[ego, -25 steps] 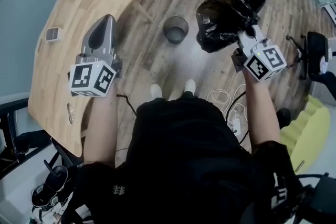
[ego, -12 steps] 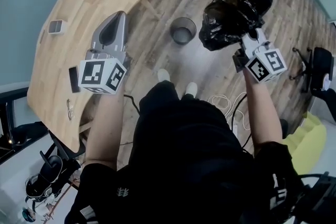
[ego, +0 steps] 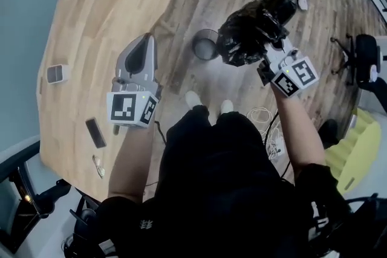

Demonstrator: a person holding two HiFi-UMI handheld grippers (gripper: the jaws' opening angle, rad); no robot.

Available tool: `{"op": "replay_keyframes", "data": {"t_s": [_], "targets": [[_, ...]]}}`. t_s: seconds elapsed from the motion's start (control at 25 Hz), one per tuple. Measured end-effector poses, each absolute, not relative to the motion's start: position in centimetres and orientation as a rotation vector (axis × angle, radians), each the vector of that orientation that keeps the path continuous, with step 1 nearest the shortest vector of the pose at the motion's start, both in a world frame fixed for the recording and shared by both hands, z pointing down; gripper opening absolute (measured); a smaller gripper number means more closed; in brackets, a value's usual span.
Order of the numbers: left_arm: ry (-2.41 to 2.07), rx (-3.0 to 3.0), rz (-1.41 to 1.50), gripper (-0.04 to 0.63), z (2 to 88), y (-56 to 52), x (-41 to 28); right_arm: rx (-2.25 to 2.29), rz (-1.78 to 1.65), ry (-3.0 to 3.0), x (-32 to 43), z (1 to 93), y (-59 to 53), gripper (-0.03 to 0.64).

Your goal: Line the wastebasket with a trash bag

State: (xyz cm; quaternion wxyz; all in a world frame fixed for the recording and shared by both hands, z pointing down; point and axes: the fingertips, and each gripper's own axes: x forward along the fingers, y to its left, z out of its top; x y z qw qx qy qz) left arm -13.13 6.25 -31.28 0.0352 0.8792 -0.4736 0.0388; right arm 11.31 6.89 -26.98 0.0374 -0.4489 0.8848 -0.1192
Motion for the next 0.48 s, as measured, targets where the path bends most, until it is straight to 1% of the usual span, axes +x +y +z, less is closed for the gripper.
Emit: {"op": "replay_keyframes", "data": {"t_s": [0.28, 0.48], "targets": [[-1.353, 2.729, 0.176, 0.006, -25.4, 1.3, -11.5, -1.429, -0.393, 2.703, 10.5, -22.6, 2.4, 0.003], [-1.37, 2.655, 0.216, 0.006, -19.4, -1.4, -11.7, -1.379, -0.457, 2.73, 9.9, -16.7, -1.9, 0.003]]}}
